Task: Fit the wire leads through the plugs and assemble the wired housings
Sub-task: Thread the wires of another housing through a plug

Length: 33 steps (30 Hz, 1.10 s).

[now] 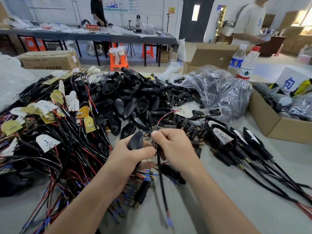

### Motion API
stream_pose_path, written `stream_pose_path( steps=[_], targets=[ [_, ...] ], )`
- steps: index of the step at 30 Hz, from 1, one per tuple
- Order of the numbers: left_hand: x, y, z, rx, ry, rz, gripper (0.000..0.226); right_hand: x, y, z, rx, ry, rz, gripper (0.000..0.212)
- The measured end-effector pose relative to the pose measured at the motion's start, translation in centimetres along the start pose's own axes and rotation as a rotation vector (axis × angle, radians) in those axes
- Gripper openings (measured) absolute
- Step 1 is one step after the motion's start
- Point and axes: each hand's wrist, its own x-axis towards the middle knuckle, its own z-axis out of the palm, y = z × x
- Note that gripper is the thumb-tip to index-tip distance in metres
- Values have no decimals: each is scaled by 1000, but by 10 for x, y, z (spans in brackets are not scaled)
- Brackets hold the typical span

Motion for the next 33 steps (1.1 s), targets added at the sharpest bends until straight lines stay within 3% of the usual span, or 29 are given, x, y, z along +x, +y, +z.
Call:
stream_pose_path(
  steps=[6,11,18,22,33],
  targets=[
    [-4,-1,-2,195,-103,-116,27,0,1,5,31,205,52,46],
    [-9,2,5,303,-179,-129,7,8,5,2,140,287,81,43],
    [-13,2,2,276,-275,-126,12,26,17,-31,358,495,221,43],
    [-12,5,0,260,-232,-103,5,24,22,-45,238,475,217,40],
    [-12,5,2,415,-18,76,29,51,9,-56,-15,290,236,41]
  ],
)
